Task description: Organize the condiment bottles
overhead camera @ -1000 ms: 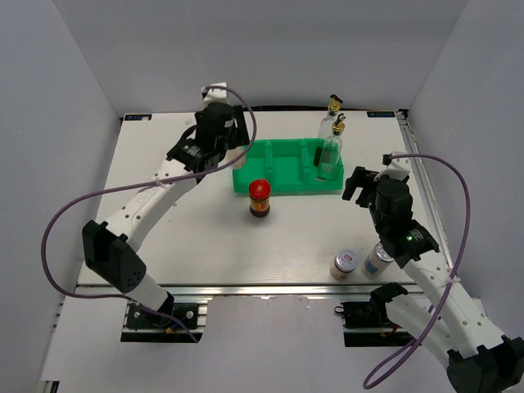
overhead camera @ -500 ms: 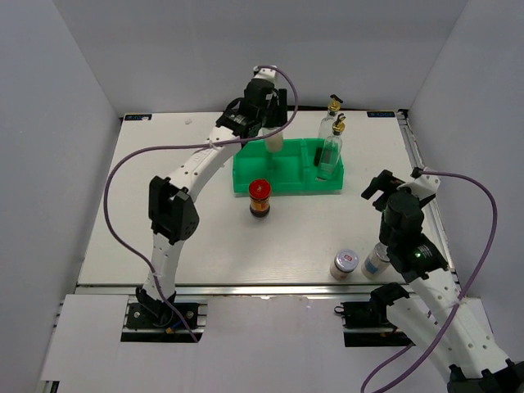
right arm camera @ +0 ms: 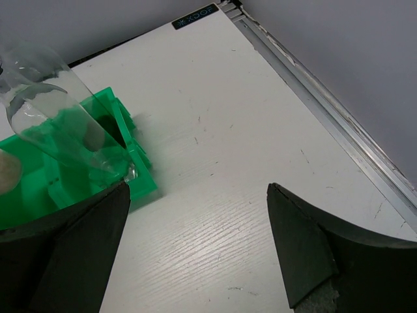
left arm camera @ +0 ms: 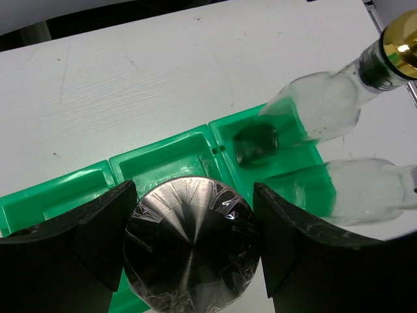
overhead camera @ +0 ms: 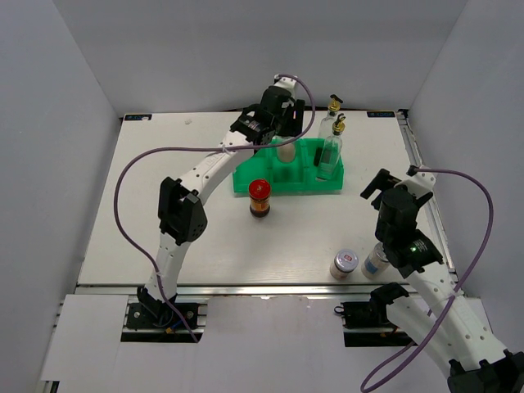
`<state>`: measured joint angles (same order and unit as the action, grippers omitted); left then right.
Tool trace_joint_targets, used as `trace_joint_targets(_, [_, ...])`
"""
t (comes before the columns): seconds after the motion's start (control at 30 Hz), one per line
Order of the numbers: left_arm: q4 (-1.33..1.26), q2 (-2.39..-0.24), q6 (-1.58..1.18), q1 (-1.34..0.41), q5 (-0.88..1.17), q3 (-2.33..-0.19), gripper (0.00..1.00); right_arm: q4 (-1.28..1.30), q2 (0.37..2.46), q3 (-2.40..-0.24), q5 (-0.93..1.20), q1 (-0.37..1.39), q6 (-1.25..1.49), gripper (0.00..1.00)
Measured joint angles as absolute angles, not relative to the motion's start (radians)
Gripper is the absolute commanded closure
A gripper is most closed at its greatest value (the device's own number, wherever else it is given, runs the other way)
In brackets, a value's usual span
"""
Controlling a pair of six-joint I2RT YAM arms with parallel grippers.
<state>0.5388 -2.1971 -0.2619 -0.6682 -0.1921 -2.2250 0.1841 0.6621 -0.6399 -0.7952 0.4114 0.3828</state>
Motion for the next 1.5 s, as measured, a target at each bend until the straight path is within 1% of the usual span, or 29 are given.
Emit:
trace_joint_targets(0.43, [0.514,-2.326,-0.243,-0.661,-0.182,-2.239,1.00,0.184,0.662,-0.640,-0.824,0.411,0.383,0.11])
trace_joint_targets(0.63, [0.484,-2.336,-0.236,-0.661,-0.229,-2.239,1.00,0.184,0.670,-0.640,-0.836,0.411,0.383,0.10])
trace_joint_targets(0.67, [0.476,-2.336,-0.235,-0.661,-0.236,-2.239,0.95,0.184,0.671,-0.640,-0.836,0.411,0.383,0.11])
trace_joint_targets(0.7, [0.468,-2.336,-0.234,-0.661,-0.244,-2.239,0.77,0.184,0.674,-0.640,-0.836,0.411,0.383,0.11])
trace_joint_targets(0.77, [0.461,-2.338,-0.233,-0.661,-0.254,-2.239,0.63,0.185,0.681,-0.640,-0.837,0.411,0.383,0.11])
trace_joint_targets(0.8, [0.456,-2.339,-0.233,-0.660,-0.257,-2.239,0.58,0.186,0.685,-0.640,-0.838,0.411,0.383,0.11])
trace_joint_targets(0.83, [0.452,-2.341,-0.233,-0.659,-0.259,-2.239,0.55,0.191,0.690,-0.640,-0.839,0.411,0.384,0.11])
trace_joint_targets(1.1, [0.422,-2.368,-0.236,-0.653,-0.257,-2.229,0.54,0.270,0.688,-0.640,-0.824,0.411,0.401,0.11])
trace_joint_targets(1.13, [0.416,-2.370,-0.236,-0.652,-0.255,-2.224,0.53,0.283,0.686,-0.641,-0.816,0.411,0.405,0.11])
trace_joint_targets(1.17, [0.405,-2.372,-0.237,-0.651,-0.255,-2.222,0.47,0.296,0.684,-0.643,-0.807,0.411,0.408,0.11])
trace_joint_targets(1.23, [0.395,-2.374,-0.239,-0.650,-0.254,-2.222,0.33,0.335,0.682,-0.657,-0.782,0.411,0.415,0.11])
trace_joint_targets(1.27, [0.388,-2.376,-0.238,-0.650,-0.254,-2.222,0.30,0.360,0.683,-0.669,-0.770,0.411,0.418,0.11])
trace_joint_targets(1.37, [0.374,-2.379,-0.237,-0.648,-0.256,-2.218,0.15,0.433,0.684,-0.717,-0.731,0.411,0.432,0.11])
trace_joint_targets(1.4, [0.369,-2.379,-0.237,-0.646,-0.258,-2.214,0.03,0.462,0.689,-0.737,-0.714,0.411,0.438,0.11])
trace_joint_targets(1.5, [0.360,-2.379,-0.231,-0.643,-0.266,-2.198,0.02,0.535,0.712,-0.783,-0.669,0.411,0.447,0.11])
